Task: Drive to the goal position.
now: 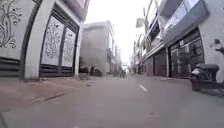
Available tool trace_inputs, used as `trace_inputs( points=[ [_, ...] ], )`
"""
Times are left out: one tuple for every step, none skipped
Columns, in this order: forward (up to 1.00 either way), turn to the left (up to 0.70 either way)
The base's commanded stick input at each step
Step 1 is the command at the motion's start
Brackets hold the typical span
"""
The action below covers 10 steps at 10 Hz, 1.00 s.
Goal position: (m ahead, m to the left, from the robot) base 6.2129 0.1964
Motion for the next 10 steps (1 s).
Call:
trace_inputs(
  points=[
    [1.00, 0.00],
    [1.00, -0.01],
    [1.00, -0.40],
    [1.00, -0.40],
    [1.00, -0.40],
    [1.00, -0.40],
    [1.00, -0.40],
    [1.00, -0.40],
    [1.00, -0.40],
    [1.00, -0.40]
  ],
)
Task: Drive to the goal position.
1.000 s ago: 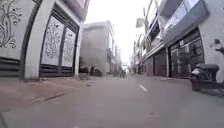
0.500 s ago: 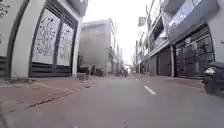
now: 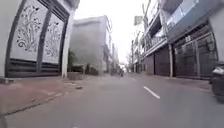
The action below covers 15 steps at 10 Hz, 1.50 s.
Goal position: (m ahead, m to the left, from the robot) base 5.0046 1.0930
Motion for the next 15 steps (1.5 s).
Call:
trace_inputs(
  points=[
    [1.00, -0.40],
    [1.00, -0.14],
    [1.00, 0.00],
    [1.00, 0.00],
    [1.00, 0.00],
    [1.00, 0.00],
    [1.00, 0.00],
    [1.00, 0.00],
    [1.00, 0.00],
    [1.00, 0.00],
    [1.00, 0.00],
    [1.00, 0.00],
    [1.00, 0.00],
    [1.00, -0.11],
    [1.00, -0.40]
  ],
)
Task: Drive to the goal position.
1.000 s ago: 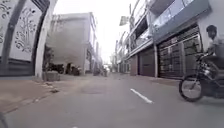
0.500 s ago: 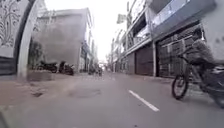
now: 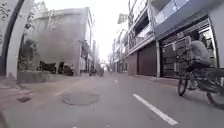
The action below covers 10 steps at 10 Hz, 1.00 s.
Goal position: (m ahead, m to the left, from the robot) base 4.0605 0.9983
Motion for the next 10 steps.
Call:
trace_inputs(
  points=[
    [1.00, -0.40],
    [1.00, -0.40],
    [1.00, -0.40],
    [1.00, -0.40],
    [1.00, -0.40],
    [1.00, -0.40],
    [1.00, -0.40],
    [1.00, 0.00],
    [1.00, 0.00],
    [1.00, 0.00]
  ],
)
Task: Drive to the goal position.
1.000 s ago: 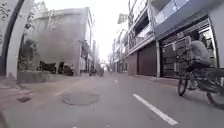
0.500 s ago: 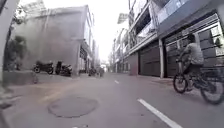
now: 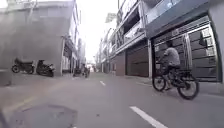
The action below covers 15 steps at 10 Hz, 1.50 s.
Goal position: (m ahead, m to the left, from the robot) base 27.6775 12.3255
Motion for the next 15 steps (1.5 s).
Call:
trace_inputs(
  points=[
    [1.00, 0.00],
    [1.00, 0.00],
    [1.00, 0.00],
    [1.00, 0.00],
    [1.00, 0.00],
    [1.00, 0.00],
    [1.00, 0.00],
    [1.00, 0.00],
    [1.00, 0.00],
    [1.00, 0.00],
    [1.00, 0.00],
    [1.00, 0.00],
    [1.00, 0.00],
    [1.00, 0.33],
    [1.00, 0.40]
  ],
)
